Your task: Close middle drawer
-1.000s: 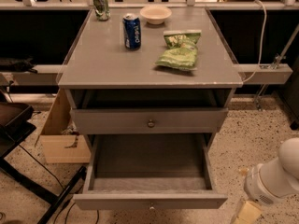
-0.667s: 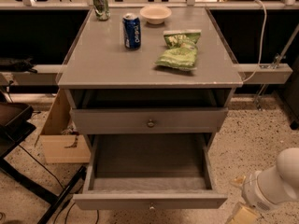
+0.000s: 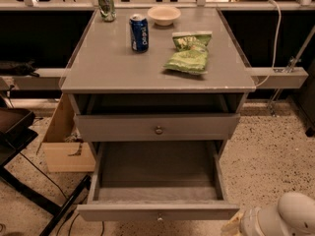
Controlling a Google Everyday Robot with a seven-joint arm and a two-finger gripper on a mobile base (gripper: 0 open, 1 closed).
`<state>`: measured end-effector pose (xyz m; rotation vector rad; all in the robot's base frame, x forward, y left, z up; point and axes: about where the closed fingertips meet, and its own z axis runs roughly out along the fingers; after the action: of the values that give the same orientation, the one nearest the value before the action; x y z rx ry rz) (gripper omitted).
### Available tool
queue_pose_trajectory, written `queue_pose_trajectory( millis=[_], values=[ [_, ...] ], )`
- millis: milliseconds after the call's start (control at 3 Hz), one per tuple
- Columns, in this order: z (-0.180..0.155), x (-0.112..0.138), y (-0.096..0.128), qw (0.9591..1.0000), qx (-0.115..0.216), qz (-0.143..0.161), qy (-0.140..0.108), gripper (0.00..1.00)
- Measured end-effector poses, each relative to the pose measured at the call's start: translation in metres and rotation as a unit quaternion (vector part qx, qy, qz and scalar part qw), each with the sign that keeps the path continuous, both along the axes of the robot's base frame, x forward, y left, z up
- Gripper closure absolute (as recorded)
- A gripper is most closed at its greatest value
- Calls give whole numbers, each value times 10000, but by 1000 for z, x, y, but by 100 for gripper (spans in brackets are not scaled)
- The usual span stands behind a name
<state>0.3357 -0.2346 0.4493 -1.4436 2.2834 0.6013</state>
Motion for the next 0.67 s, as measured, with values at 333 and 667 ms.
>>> queue_pose_trajectory(
  millis=[333,667],
  values=[
    [-67,18,28,9978,636,36,-173,96],
    [-97,36,45,9946,986,58,-309,100]
  ],
)
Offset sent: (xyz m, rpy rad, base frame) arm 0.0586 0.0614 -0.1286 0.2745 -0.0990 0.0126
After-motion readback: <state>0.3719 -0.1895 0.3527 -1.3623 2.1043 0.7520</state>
